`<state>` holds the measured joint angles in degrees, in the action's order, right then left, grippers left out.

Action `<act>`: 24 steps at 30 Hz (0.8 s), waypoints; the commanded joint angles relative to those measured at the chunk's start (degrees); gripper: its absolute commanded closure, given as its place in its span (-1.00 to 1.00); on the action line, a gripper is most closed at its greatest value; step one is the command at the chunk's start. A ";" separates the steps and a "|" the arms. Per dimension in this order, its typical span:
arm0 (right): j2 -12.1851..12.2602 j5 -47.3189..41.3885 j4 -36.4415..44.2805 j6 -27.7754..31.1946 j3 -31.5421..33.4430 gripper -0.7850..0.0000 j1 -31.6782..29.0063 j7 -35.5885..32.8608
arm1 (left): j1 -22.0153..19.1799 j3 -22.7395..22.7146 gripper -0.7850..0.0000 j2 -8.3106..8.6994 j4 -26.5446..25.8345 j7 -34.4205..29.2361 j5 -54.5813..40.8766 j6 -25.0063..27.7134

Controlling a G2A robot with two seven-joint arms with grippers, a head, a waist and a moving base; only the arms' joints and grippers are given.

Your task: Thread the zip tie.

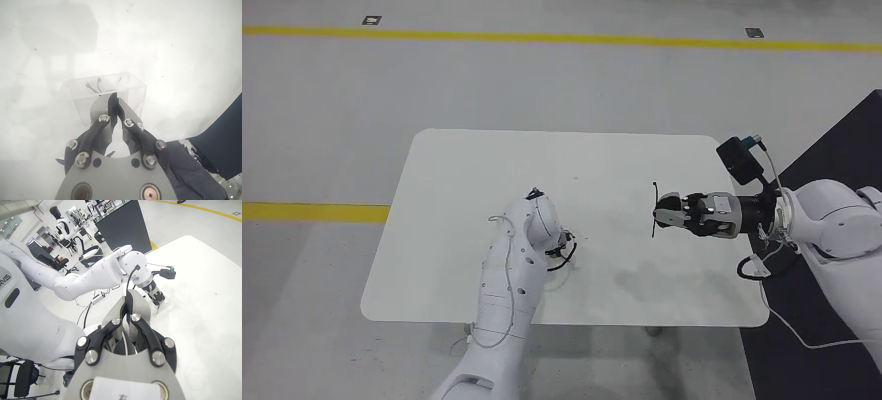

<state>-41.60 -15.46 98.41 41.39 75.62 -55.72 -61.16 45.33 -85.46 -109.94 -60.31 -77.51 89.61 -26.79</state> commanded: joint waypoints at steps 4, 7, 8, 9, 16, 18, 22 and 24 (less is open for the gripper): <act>0.00 0.00 0.00 0.00 0.00 1.00 0.00 0.00 | -0.28 -1.44 1.00 -1.15 0.77 -0.69 2.84 0.68; 0.00 0.00 0.00 0.00 0.00 1.00 0.00 0.00 | 0.02 -2.38 0.90 -1.53 0.04 -1.36 4.44 1.36; 0.00 0.00 0.00 0.00 0.00 1.00 0.00 0.00 | 0.13 -2.60 0.85 -1.56 -0.15 -1.65 4.72 1.65; 0.00 0.00 0.00 0.00 0.00 1.00 0.00 0.00 | 0.19 -2.71 0.80 -1.59 -0.42 -1.90 4.89 1.90; 0.00 0.00 0.00 0.00 0.00 1.00 0.00 0.00 | 0.88 -2.96 0.36 -1.52 -0.65 -2.05 5.75 2.05; 0.00 0.00 0.00 0.00 0.00 1.00 0.00 0.00 | 0.63 -3.08 0.40 -1.54 0.07 -1.92 5.84 1.91; 0.00 0.00 0.00 0.00 0.00 1.00 0.00 0.00 | -0.18 -3.40 0.40 -1.67 1.76 -1.46 5.69 1.45; 0.00 0.00 0.00 0.00 0.00 1.00 0.00 0.00 | -0.61 -3.62 0.42 -1.76 2.43 -1.18 5.68 1.18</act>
<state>-41.60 -15.46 98.41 41.39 75.62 -55.72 -61.16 44.96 -88.93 -111.65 -58.29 -78.87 95.31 -25.42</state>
